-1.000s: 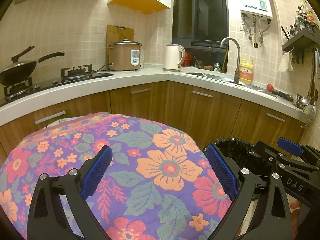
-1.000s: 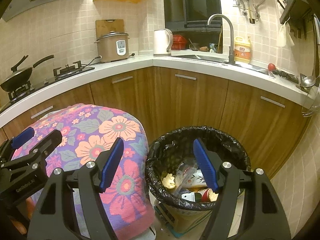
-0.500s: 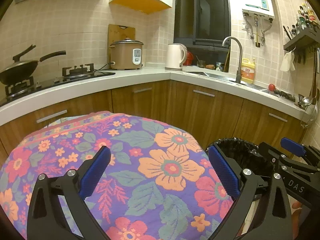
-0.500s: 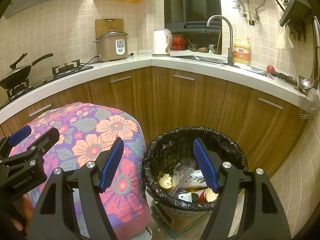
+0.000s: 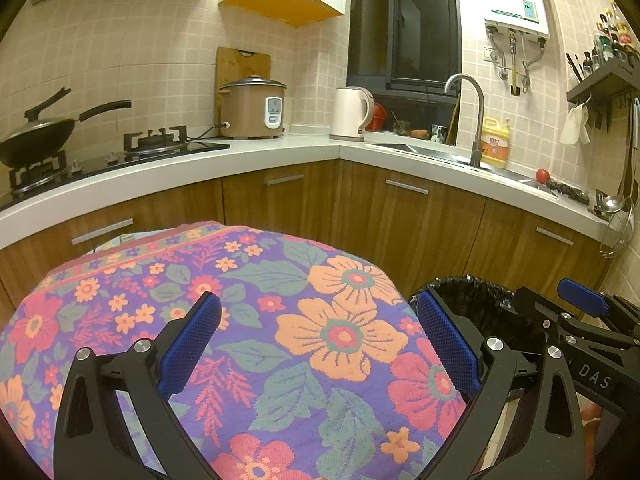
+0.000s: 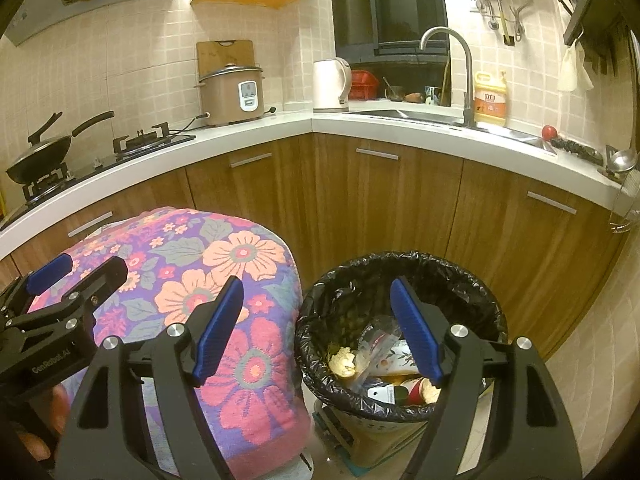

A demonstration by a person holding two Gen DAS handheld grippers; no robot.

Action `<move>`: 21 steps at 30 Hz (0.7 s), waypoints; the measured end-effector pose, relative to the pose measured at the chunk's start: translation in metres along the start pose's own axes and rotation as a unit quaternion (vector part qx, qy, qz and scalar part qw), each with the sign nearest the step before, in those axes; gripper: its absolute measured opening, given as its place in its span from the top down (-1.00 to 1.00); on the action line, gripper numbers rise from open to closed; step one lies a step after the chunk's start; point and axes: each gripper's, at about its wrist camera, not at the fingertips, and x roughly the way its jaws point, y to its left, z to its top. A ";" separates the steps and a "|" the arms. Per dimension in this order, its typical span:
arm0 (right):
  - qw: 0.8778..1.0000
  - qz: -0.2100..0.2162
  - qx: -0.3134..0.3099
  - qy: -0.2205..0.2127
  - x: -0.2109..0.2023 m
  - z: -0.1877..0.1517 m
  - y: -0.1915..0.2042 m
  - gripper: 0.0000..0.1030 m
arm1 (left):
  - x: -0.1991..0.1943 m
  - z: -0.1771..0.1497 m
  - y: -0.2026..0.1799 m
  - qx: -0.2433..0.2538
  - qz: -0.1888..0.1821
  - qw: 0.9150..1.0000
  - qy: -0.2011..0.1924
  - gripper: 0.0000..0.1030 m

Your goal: Collect trash

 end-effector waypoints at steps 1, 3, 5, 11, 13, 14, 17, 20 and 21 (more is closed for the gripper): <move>1.000 0.000 0.000 0.000 0.000 0.000 0.000 -0.40 | 0.000 0.000 0.000 0.000 0.000 1.000 0.001 -0.85; 1.000 0.000 0.001 0.000 0.000 0.000 -0.001 -0.40 | 0.000 0.000 0.000 -0.001 0.000 1.000 0.001 -0.85; 1.000 0.000 0.000 0.000 0.000 0.000 -0.001 -0.40 | 0.000 0.000 0.000 -0.001 -0.001 1.000 0.001 -0.85; 1.000 0.003 0.000 0.001 0.000 0.000 0.000 -0.40 | 0.000 0.000 0.000 0.000 0.000 1.000 0.001 -0.85; 1.000 0.008 0.002 0.001 0.000 0.001 0.000 -0.40 | 0.000 0.000 0.000 0.001 0.000 1.000 0.000 -0.85; 1.000 0.008 0.003 0.001 0.000 0.002 0.000 -0.40 | 0.000 0.000 0.000 0.000 0.000 1.000 0.000 -0.85; 1.000 0.007 0.002 0.000 0.000 0.002 -0.001 -0.40 | 0.000 0.000 0.000 0.000 0.000 1.000 0.001 -0.85; 1.000 0.008 0.002 0.001 0.000 0.002 -0.001 -0.40 | 0.000 0.000 0.000 0.001 0.002 1.000 0.000 -0.85; 1.000 0.008 0.002 0.001 0.000 0.002 -0.001 -0.40 | 0.000 0.000 0.000 0.001 0.004 1.000 0.000 -0.85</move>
